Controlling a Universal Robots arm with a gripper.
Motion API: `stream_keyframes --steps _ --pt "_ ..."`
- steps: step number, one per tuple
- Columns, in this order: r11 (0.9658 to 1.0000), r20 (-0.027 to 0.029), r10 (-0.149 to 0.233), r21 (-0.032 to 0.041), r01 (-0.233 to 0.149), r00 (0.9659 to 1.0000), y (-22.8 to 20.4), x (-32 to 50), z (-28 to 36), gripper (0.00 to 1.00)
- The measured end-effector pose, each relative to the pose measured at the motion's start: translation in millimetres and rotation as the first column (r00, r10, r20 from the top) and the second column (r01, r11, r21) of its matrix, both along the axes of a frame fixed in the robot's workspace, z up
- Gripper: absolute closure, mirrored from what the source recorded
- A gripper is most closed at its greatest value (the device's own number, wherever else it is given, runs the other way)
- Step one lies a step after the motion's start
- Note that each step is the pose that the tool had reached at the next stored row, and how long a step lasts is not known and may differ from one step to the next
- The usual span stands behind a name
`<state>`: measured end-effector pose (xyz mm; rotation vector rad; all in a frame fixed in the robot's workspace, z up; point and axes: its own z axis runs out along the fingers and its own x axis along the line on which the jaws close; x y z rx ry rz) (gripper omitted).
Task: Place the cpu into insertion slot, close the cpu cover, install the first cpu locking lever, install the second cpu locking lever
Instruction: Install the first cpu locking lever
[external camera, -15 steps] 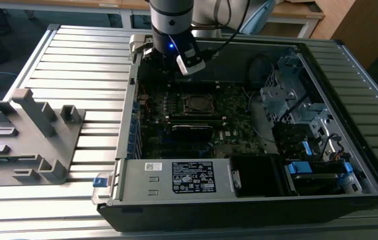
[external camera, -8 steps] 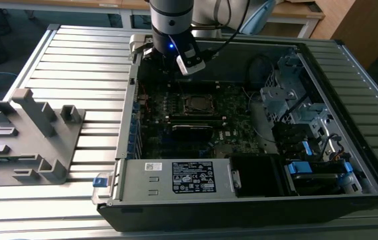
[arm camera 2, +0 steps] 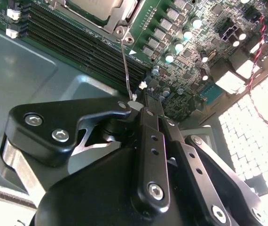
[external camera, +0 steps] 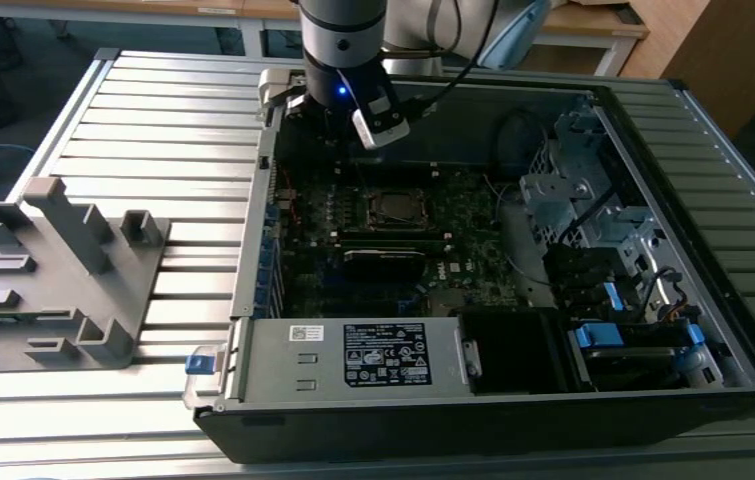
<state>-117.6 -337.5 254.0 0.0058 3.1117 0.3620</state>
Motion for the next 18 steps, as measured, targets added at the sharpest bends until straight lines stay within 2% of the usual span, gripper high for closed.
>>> stream_keyframes --steps 8,18 --pt "1.0 -0.0015 0.0 0.0004 0.0 1.0 0.5 5.8 -0.5 0.89" --pt "1.0 -0.0032 0.0 0.0003 0.0 1.0 0.5 25.4 -1.2 0.89"
